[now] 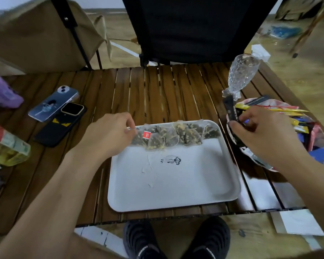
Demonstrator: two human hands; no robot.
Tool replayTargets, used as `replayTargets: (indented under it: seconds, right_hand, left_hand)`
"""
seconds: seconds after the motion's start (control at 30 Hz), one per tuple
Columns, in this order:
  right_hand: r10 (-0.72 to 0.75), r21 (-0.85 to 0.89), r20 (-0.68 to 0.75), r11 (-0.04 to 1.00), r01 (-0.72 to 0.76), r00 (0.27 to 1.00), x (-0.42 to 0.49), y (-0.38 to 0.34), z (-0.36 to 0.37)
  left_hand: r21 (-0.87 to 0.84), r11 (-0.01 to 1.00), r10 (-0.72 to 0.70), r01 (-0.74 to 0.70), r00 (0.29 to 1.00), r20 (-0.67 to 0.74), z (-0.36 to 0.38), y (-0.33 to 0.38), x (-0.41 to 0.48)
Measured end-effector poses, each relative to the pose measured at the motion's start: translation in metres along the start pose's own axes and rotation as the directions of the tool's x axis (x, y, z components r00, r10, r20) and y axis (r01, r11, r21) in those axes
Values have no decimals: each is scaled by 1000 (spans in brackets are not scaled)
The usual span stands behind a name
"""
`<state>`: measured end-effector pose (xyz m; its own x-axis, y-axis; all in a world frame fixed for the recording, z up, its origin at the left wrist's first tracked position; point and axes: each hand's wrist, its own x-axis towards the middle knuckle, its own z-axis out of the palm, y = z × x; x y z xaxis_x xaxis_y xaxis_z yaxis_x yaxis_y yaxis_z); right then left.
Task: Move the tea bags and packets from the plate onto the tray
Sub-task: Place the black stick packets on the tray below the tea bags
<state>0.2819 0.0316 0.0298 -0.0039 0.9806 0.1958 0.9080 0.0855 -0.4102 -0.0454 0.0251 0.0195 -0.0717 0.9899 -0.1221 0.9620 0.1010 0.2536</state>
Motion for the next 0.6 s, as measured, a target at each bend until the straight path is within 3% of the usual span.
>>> replayTargets:
  seconds: [0.2, 0.3, 0.47, 0.6]
  right_hand:
    - [-141, 147, 313, 984, 98, 939, -29, -43, 20]
    - [-167, 255, 474, 966, 47, 865, -47, -57, 47]
    - [-196, 439, 549, 895, -81, 812, -66, -80, 91]
    - [-193, 460, 568, 881, -113, 800, -70, -85, 104]
  left_hand:
    - [-19, 1000, 6, -6, 1000, 26, -5, -5, -3]
    - [-33, 999, 8, -7, 1000, 30, -9, -6, -4]
    - [-76, 997, 14, -7, 996, 91, -14, -13, -10]
    - [-77, 997, -4, 31, 946, 324, -12, -21, -15]
